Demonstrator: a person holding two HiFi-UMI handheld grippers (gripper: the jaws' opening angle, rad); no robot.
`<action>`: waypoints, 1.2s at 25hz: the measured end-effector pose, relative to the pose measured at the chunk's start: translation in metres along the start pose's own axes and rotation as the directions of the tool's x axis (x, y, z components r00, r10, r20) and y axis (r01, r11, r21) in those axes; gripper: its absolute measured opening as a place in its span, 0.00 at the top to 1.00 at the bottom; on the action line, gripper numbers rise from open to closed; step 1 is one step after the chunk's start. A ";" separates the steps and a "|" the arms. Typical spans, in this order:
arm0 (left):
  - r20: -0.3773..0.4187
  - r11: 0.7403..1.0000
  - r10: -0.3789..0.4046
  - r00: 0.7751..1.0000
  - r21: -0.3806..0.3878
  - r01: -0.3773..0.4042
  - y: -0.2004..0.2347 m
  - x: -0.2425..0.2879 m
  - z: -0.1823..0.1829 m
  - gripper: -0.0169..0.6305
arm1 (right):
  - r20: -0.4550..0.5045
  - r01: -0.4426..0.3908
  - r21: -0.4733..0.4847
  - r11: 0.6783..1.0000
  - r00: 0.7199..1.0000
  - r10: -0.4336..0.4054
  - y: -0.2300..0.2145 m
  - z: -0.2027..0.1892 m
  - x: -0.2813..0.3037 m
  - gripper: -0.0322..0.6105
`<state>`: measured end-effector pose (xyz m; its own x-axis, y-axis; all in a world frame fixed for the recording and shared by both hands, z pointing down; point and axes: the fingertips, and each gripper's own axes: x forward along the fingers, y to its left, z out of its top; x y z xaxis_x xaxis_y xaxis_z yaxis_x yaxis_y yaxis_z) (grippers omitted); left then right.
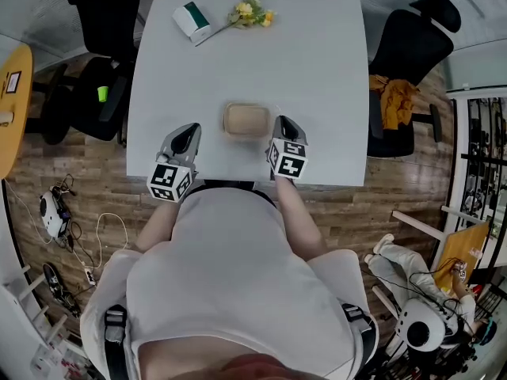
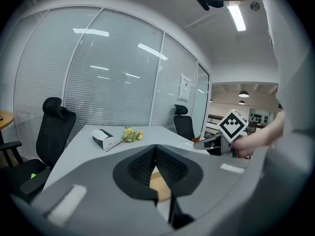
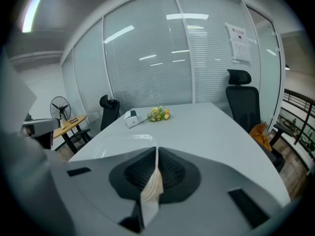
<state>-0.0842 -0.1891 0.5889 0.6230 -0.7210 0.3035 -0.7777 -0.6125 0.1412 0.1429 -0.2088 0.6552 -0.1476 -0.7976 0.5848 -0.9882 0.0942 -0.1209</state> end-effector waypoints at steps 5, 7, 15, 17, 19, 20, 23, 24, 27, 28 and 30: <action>0.034 1.000 -0.003 0.999 0.025 0.003 -0.002 0.002 0.015 0.96 | 0.100 -0.008 0.013 1.000 0.995 0.006 0.001 0.031 -0.026 0.92; 0.055 0.999 -0.007 0.998 0.044 0.004 -0.003 0.005 0.024 0.96 | 0.149 -0.010 0.015 1.000 0.989 0.007 0.001 0.044 -0.036 0.92; 0.167 0.994 -0.029 0.985 0.109 0.011 -0.004 0.010 0.081 0.96 | 0.300 -0.025 0.008 1.000 0.954 0.021 -0.001 0.094 -0.073 0.92; 0.207 0.992 -0.036 0.978 0.128 0.010 -0.004 0.011 0.099 0.96 | 0.338 -0.008 -0.002 1.000 0.941 0.008 -0.006 0.107 -0.081 0.92; 0.242 0.990 -0.041 0.969 0.140 0.007 -0.003 0.010 0.115 0.96 | 0.373 0.015 -0.020 1.000 0.928 -0.007 -0.011 0.119 -0.088 0.92; 0.256 0.990 -0.041 0.966 0.144 0.004 -0.003 0.009 0.121 0.96 | 0.387 0.022 -0.026 0.999 0.922 -0.011 -0.013 0.125 -0.091 0.92; 0.292 0.988 -0.038 0.956 0.156 -0.009 -0.001 0.005 0.138 0.96 | 0.430 0.034 -0.030 0.999 0.903 -0.018 -0.018 0.143 -0.103 0.92; 0.302 0.987 -0.036 0.953 0.159 -0.013 0.000 0.003 0.143 0.96 | 0.444 0.037 -0.030 0.999 0.896 -0.020 -0.018 0.149 -0.108 0.92; 0.326 0.985 -0.032 0.945 0.172 -0.026 0.004 0.000 0.155 0.96 | 0.482 0.042 -0.043 0.998 0.876 -0.016 -0.016 0.167 -0.120 0.92; 0.332 0.983 -0.032 0.943 0.180 -0.031 0.005 0.000 0.159 0.96 | 0.492 0.042 -0.051 0.998 0.870 -0.012 -0.015 0.173 -0.122 0.92; 0.342 0.981 -0.034 0.939 0.191 -0.034 0.008 -0.001 0.165 0.96 | 0.507 0.041 -0.069 0.997 0.862 -0.001 -0.010 0.182 -0.125 0.92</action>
<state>-0.0772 -0.2462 0.4341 0.6402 -0.7671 -0.0418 -0.7681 -0.6383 -0.0515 0.1786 -0.2190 0.4373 -0.1054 -0.9896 0.0978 -0.9939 0.1018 -0.0412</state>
